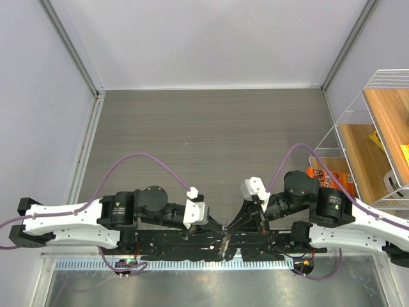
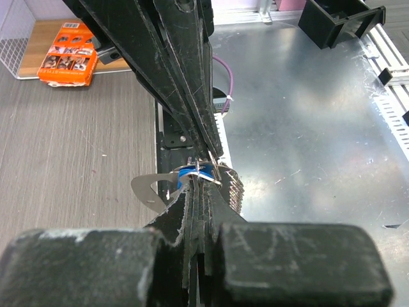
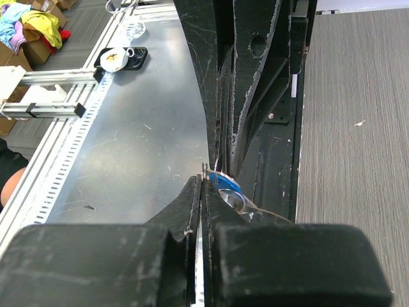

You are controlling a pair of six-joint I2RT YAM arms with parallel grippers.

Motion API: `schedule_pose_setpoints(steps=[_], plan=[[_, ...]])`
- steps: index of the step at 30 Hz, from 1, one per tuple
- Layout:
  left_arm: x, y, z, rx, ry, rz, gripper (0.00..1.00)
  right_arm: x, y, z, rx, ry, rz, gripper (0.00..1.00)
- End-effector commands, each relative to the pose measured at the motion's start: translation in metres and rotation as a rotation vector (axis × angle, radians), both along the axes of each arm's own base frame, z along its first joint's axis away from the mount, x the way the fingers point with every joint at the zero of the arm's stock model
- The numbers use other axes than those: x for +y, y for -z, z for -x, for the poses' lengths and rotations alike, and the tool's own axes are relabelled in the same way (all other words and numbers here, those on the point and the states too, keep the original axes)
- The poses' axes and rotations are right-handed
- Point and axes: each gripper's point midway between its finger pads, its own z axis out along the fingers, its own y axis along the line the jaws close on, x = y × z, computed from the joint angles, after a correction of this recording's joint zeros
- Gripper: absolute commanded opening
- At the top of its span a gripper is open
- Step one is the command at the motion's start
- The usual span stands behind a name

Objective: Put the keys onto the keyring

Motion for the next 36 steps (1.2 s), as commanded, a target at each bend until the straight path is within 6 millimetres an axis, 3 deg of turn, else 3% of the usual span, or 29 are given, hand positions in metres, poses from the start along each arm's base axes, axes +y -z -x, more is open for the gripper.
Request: schedule_pose_setpoints(steps=[1,36], plan=[[0.0,-0.017,0.006,-0.013,0.034,0.069,0.0,0.004,-0.03,0.0,-0.021,-0.003,-0.099,0.05],[0.003,-0.011,0.012,-0.053,0.046,0.071,0.0,0.001,-0.051,-0.022,0.003,0.16,-0.168,0.05]])
